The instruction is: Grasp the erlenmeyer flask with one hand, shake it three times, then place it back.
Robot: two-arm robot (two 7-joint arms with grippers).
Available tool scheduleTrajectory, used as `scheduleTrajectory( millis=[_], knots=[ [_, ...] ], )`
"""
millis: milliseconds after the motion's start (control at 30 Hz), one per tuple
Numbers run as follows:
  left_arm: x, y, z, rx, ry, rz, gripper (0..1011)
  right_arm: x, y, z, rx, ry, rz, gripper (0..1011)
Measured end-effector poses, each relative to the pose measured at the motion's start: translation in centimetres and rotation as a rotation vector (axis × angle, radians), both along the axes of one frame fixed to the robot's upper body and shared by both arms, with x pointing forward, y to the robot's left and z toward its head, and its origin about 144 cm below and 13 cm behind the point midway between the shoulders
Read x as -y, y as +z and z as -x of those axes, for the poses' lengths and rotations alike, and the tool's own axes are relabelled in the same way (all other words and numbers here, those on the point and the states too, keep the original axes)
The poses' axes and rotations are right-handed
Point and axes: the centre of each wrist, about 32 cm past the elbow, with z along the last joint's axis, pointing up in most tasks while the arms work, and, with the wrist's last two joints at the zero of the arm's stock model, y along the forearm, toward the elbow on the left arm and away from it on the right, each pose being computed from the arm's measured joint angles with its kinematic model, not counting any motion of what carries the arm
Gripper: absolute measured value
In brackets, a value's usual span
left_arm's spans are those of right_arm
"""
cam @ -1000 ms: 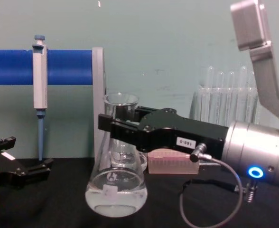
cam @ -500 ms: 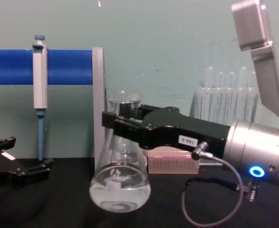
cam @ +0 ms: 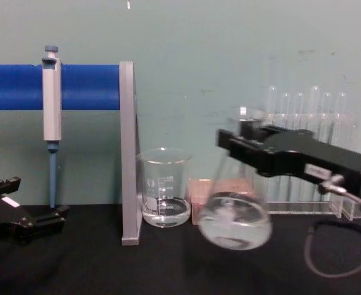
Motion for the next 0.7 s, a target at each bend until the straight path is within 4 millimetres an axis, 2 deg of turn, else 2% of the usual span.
scheduleTrajectory(
  millis=[367,700],
  knots=[
    [0.0,0.0,0.0,0.000,0.000,0.000,1001,4.2,0.6,3.1,0.018,-0.282,0.018,456],
    [0.0,0.0,0.0,0.000,0.000,0.000,1001,5.3,0.7,4.5,0.022,-0.394,0.024,457]
  ],
)
